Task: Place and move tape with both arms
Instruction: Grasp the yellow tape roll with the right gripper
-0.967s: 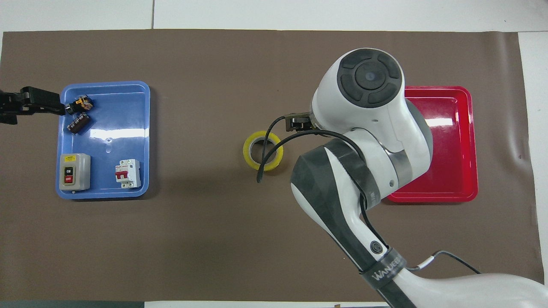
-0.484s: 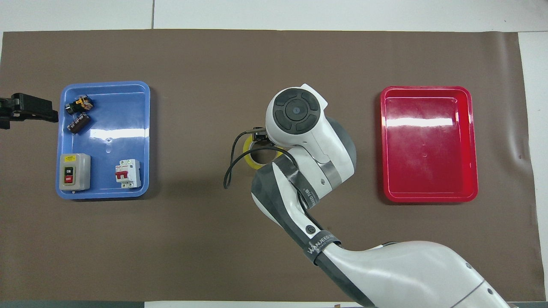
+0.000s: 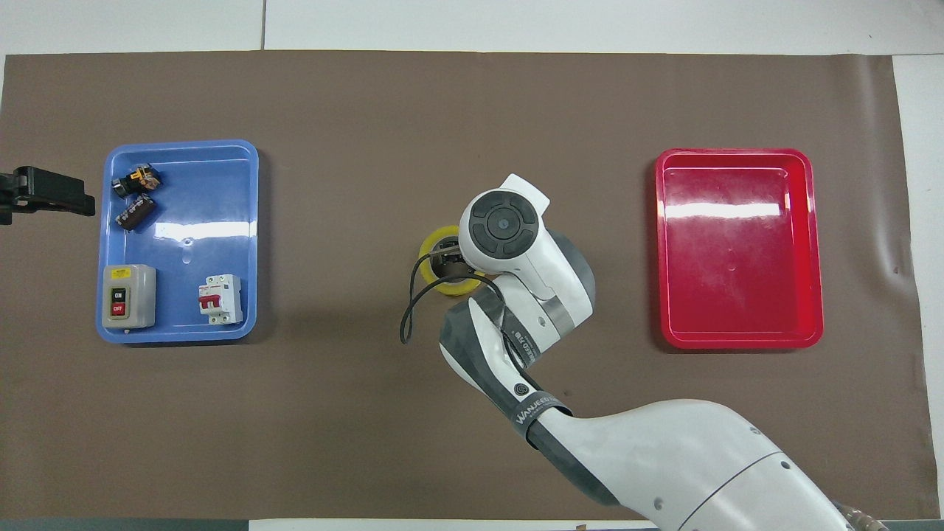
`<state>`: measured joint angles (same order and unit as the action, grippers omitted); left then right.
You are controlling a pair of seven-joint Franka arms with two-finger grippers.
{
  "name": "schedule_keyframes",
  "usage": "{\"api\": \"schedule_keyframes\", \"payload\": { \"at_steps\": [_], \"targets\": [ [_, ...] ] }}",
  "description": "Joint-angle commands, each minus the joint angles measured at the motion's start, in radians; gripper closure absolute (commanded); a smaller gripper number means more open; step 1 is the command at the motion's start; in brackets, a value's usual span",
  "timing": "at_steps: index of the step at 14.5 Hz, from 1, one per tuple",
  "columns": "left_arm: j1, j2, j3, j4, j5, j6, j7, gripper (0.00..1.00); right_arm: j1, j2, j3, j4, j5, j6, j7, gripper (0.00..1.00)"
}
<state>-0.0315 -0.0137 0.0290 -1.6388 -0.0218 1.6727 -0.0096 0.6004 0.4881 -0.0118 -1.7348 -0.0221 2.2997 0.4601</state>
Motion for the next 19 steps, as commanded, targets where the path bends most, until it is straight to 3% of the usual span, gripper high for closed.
{"api": "schedule_keyframes", "payload": {
  "at_steps": [1, 7, 8, 10, 15, 16, 17, 19],
  "targets": [
    [0.002, -0.014, -0.003, -0.015, -0.026, -0.001, 0.02, 0.0, -0.001, -0.045, -0.004, -0.071, 0.001, 0.036, -0.052, 0.0],
    [0.004, -0.015, -0.003, -0.015, -0.026, -0.001, 0.019, 0.0, -0.007, -0.025, -0.004, -0.084, 0.008, 0.101, -0.054, 0.0],
    [0.004, -0.014, -0.003, -0.015, -0.026, -0.002, 0.019, 0.0, -0.001, -0.022, -0.004, -0.084, 0.008, 0.104, -0.052, 0.04],
    [0.004, -0.015, -0.003, -0.015, -0.026, -0.001, 0.019, 0.0, -0.001, -0.022, -0.004, -0.092, 0.008, 0.107, -0.054, 0.22],
    [0.004, -0.015, -0.003, -0.015, -0.026, -0.002, 0.019, 0.0, 0.002, -0.022, -0.004, -0.107, 0.008, 0.138, -0.05, 0.45],
    [0.004, -0.015, -0.003, -0.015, -0.026, -0.002, 0.019, 0.0, 0.002, -0.022, -0.004, -0.111, 0.008, 0.142, -0.05, 0.56],
    [0.004, -0.014, -0.003, -0.015, -0.026, -0.002, 0.019, 0.0, 0.001, -0.022, -0.004, -0.111, 0.008, 0.136, -0.05, 1.0],
    [0.004, -0.015, -0.003, -0.015, -0.026, -0.002, 0.019, 0.0, -0.002, -0.023, -0.004, -0.095, 0.01, 0.106, -0.043, 1.0]
  ]
}}
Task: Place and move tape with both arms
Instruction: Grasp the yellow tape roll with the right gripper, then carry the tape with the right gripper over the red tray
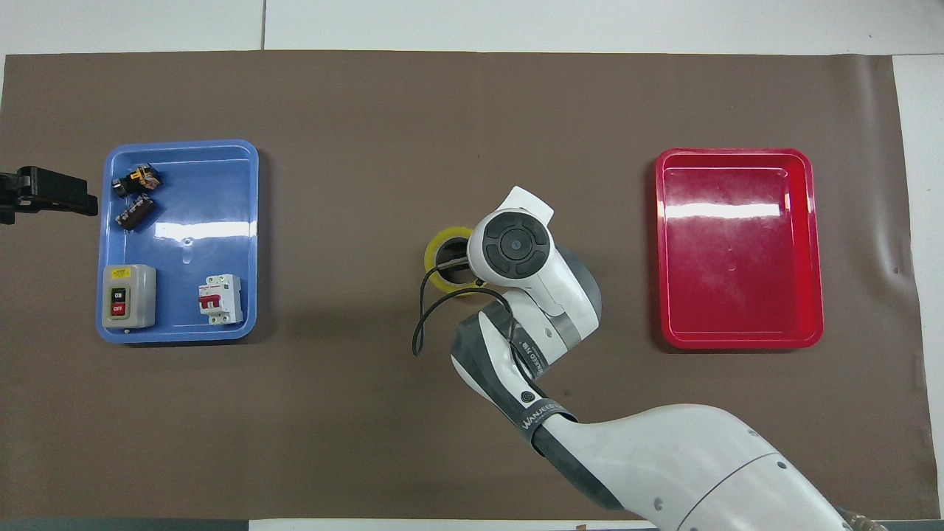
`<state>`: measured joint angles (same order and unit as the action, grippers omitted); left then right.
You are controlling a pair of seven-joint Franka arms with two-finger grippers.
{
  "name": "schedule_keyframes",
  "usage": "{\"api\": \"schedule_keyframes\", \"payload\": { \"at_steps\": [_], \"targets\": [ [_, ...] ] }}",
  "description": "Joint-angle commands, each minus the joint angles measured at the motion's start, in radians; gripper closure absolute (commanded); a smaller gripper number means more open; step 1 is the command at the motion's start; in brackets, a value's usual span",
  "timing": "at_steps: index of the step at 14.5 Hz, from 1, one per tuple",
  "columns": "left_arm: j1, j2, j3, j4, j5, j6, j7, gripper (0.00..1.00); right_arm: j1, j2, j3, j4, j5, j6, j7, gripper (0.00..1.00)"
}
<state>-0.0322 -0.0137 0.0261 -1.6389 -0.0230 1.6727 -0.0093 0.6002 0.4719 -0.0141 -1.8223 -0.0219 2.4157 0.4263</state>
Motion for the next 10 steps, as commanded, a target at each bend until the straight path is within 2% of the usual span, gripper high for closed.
{"api": "schedule_keyframes", "payload": {
  "at_steps": [1, 3, 6, 10],
  "targets": [
    [0.005, -0.015, 0.0, -0.015, -0.025, -0.002, 0.019, 0.0, -0.01, -0.007, -0.001, 0.018, 0.01, -0.039, -0.009, 1.0],
    [0.005, -0.015, 0.0, -0.015, -0.025, -0.002, 0.019, 0.0, -0.029, -0.006, -0.003, 0.107, 0.01, -0.157, -0.011, 1.0],
    [0.005, -0.015, 0.0, -0.015, -0.025, -0.002, 0.019, 0.0, -0.115, -0.025, -0.003, 0.231, 0.008, -0.337, -0.023, 1.0],
    [0.005, -0.015, 0.0, -0.015, -0.025, -0.002, 0.019, 0.0, -0.275, -0.147, -0.004, 0.219, 0.008, -0.424, -0.186, 1.0]
  ]
}}
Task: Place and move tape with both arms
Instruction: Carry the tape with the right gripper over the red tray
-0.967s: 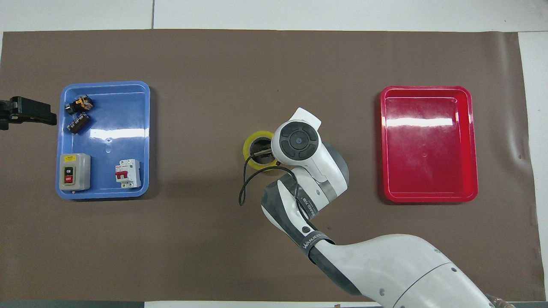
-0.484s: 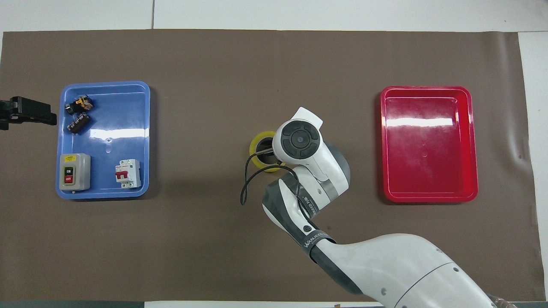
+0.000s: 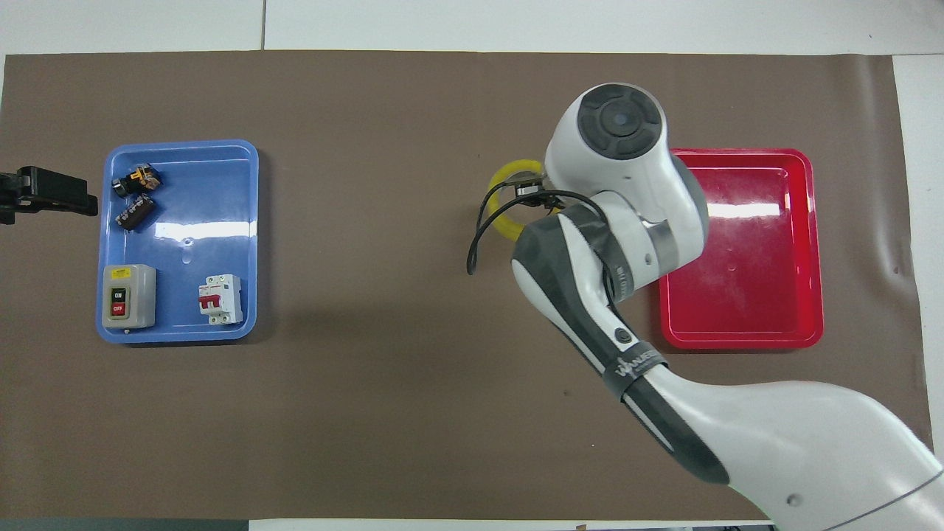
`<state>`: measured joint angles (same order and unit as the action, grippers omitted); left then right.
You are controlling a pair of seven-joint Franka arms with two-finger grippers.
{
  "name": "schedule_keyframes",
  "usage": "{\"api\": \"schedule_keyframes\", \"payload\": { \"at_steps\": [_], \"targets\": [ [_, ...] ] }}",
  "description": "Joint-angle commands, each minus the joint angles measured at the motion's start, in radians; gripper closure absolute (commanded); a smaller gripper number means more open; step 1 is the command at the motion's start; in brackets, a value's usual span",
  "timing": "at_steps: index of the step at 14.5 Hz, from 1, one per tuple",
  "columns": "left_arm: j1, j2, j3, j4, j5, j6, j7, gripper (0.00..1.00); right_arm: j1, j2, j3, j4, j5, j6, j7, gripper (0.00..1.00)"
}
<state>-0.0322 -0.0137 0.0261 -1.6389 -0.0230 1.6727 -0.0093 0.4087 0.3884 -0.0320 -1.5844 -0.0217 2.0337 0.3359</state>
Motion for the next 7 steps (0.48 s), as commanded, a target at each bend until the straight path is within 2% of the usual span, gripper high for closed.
{"api": "schedule_keyframes", "payload": {
  "at_steps": [1, 4, 7],
  "targets": [
    [0.005, -0.015, 0.0, -0.015, -0.025, -0.001, 0.018, 0.0, -0.132, -0.083, 0.014, -0.02, 0.008, -0.061, -0.162, 1.0],
    [0.005, -0.015, 0.0, -0.015, -0.025, -0.002, 0.018, 0.0, -0.264, -0.103, 0.014, -0.044, 0.008, -0.104, -0.352, 1.0],
    [0.005, -0.015, 0.0, -0.015, -0.025, -0.002, 0.018, 0.0, -0.379, -0.137, 0.014, -0.149, 0.008, -0.049, -0.543, 1.0]
  ]
}}
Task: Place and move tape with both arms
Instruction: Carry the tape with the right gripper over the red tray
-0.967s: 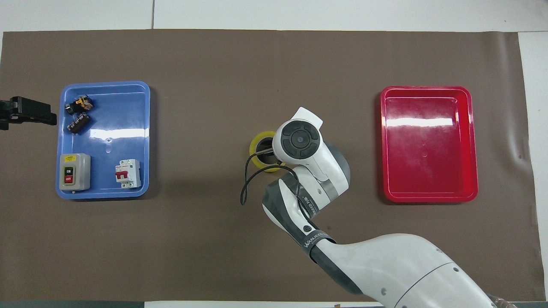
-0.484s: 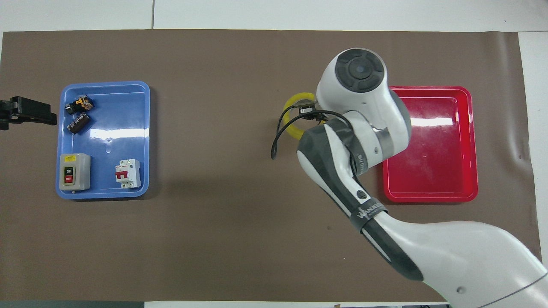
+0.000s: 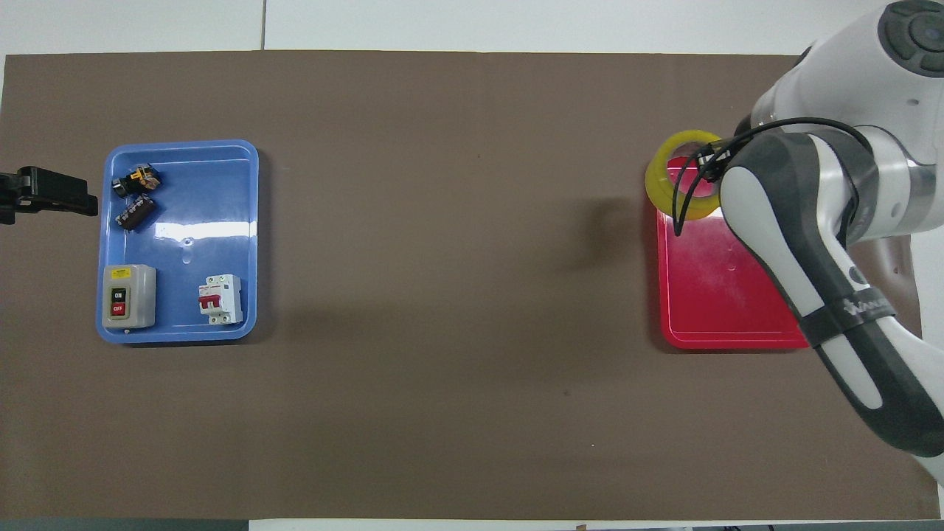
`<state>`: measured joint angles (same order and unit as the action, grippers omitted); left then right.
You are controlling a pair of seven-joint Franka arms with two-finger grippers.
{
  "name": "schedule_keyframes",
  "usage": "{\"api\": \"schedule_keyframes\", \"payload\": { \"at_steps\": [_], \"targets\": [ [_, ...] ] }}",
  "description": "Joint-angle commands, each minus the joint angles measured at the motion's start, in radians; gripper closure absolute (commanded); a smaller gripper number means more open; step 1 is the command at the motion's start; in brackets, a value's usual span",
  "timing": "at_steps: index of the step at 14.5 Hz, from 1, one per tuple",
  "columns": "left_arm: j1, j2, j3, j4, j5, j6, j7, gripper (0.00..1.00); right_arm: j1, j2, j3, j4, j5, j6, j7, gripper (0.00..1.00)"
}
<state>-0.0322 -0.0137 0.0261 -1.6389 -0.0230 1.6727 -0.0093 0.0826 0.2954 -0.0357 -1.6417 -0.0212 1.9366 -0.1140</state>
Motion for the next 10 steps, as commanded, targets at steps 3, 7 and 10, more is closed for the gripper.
{"api": "schedule_keyframes", "payload": {
  "at_steps": [3, 7, 10],
  "targets": [
    [0.005, -0.014, 0.0, -0.015, -0.025, -0.002, 0.018, 0.0, -0.113, -0.1, 0.017, -0.272, 0.007, 0.192, -0.196, 1.0],
    [0.005, -0.015, 0.0, -0.015, -0.025, -0.002, 0.018, 0.0, -0.15, -0.151, 0.017, -0.458, 0.007, 0.349, -0.245, 1.0],
    [0.005, -0.015, 0.0, -0.015, -0.025, -0.002, 0.018, 0.0, -0.164, -0.156, 0.016, -0.512, 0.007, 0.418, -0.256, 1.0]
  ]
}}
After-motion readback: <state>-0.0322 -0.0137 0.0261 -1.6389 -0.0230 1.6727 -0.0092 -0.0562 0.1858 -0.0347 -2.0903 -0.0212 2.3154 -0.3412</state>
